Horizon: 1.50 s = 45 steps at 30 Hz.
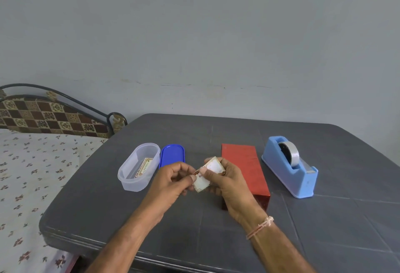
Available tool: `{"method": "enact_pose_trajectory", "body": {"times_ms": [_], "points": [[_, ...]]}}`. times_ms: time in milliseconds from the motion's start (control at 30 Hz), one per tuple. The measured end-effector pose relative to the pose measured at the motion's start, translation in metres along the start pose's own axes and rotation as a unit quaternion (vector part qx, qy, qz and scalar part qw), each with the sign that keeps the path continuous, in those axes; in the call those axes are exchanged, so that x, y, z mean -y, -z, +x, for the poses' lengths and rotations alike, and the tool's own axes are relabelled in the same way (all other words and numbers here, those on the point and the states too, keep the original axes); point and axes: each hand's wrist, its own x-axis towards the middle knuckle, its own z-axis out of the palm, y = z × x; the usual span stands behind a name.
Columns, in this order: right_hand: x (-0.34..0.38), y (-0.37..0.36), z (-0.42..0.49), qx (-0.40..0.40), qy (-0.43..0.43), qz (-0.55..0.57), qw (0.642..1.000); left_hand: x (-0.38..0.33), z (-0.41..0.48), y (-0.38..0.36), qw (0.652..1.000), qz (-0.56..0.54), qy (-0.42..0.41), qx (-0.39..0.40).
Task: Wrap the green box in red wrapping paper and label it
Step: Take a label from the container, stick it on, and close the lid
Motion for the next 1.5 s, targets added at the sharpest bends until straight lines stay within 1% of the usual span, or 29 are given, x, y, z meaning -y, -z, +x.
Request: {"method": "enact_pose_trajectory", "body": {"times_ms": [33,67,133,233,300,367,467,567,667,800,933,1033,1200,1333,1400,1500], "points": [[0.002,0.001,-0.002,0.024,-0.013,-0.018,0.999,0.0,0.002,0.001,1.0,0.019,-0.017,-0.004],[0.003,0.002,-0.003,0.029,-0.02,-0.034,0.999,-0.001,0.003,0.001,0.999,0.03,-0.03,-0.01],[0.005,0.002,-0.002,0.005,-0.019,-0.061,0.998,-0.001,0.006,0.003,0.998,0.04,-0.048,-0.027],[0.007,0.002,0.0,-0.017,0.018,-0.11,0.994,0.0,0.006,0.004,0.993,0.077,-0.082,-0.036],[0.01,0.001,0.0,-0.002,0.009,-0.102,0.995,-0.001,0.005,0.004,0.987,0.115,-0.111,-0.032],[0.011,0.0,-0.001,0.018,-0.018,-0.077,0.997,-0.003,0.005,0.002,0.985,0.119,-0.121,-0.034],[0.01,-0.001,-0.001,-0.001,-0.02,-0.044,0.999,-0.005,0.004,0.001,0.996,0.033,-0.076,-0.032],[0.006,-0.002,-0.001,-0.016,-0.005,-0.053,0.998,-0.003,0.002,0.001,0.999,0.008,-0.038,-0.015],[0.006,0.0,-0.001,0.008,0.0,-0.082,0.997,0.001,0.003,0.001,0.999,-0.002,-0.035,-0.037],[0.008,0.003,0.004,0.012,0.038,-0.166,0.985,0.002,0.006,0.003,0.998,0.003,-0.042,-0.055],[0.015,0.0,0.005,0.03,0.042,-0.157,0.986,-0.001,0.008,0.005,0.998,-0.001,-0.05,-0.036],[0.018,-0.001,0.005,0.041,0.039,-0.146,0.988,-0.004,0.006,0.007,0.998,-0.046,-0.026,-0.016],[0.02,-0.003,0.004,0.048,0.047,-0.149,0.987,-0.005,0.003,0.011,0.986,-0.159,0.042,0.025],[0.019,-0.004,0.0,0.062,0.05,-0.141,0.987,-0.007,0.003,0.013,0.979,-0.186,0.079,0.033],[0.02,-0.004,0.0,0.066,0.049,-0.138,0.987,-0.006,0.002,0.014,0.971,-0.216,0.093,0.03],[0.022,-0.004,0.0,0.073,0.059,-0.151,0.984,-0.006,0.002,0.017,0.964,-0.238,0.108,0.036]]}}
